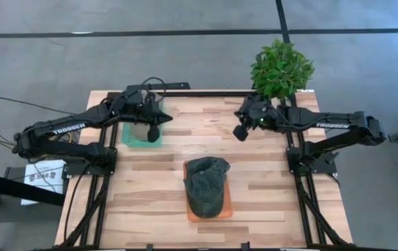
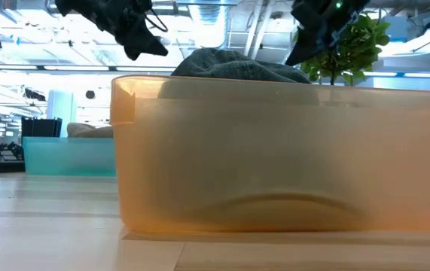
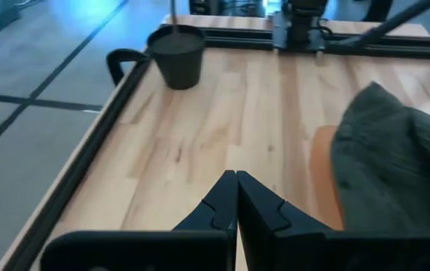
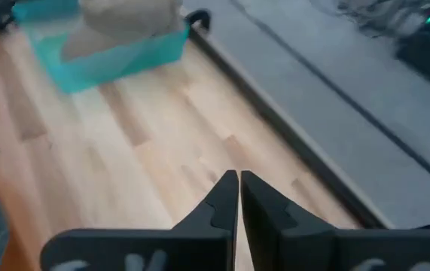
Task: Pick & Place hat
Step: Return to Home Position
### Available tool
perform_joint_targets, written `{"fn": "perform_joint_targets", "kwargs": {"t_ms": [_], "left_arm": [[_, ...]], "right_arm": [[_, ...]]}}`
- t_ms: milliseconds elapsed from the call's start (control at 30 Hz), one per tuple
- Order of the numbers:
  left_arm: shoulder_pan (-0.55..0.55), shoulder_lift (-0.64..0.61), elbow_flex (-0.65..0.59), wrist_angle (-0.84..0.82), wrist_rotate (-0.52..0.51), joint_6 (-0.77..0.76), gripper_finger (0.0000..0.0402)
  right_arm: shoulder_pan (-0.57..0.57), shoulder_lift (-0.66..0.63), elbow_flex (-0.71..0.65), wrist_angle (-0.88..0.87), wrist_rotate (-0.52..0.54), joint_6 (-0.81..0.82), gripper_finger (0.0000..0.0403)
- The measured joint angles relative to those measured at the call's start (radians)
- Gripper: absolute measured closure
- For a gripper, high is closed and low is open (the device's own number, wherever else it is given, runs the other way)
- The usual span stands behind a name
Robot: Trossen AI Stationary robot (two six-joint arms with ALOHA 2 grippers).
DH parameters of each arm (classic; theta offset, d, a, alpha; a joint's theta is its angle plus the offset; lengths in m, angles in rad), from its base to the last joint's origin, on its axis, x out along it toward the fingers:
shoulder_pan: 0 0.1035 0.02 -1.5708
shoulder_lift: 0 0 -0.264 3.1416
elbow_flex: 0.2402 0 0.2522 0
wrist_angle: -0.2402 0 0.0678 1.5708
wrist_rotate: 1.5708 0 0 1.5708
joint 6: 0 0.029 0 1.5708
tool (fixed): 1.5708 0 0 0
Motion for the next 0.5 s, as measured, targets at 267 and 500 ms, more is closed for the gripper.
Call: {"fn": "perform_joint_targets", "kwargs": {"t_ms": [267,500], "left_arm": [[-0.136,0.013,0.000,0.007,-0.077,-0.031,0.0401],[-0.258,0.030,-0.046,0.114,-0.055,-0.058,0.0402]], "right_arm": [[0.071,-0.003,-0.116,0.073,-0.126,-0.029,0.0400],[0.163,-0.040,-0.262,0.287,-0.222,-0.129,0.0402]]}}
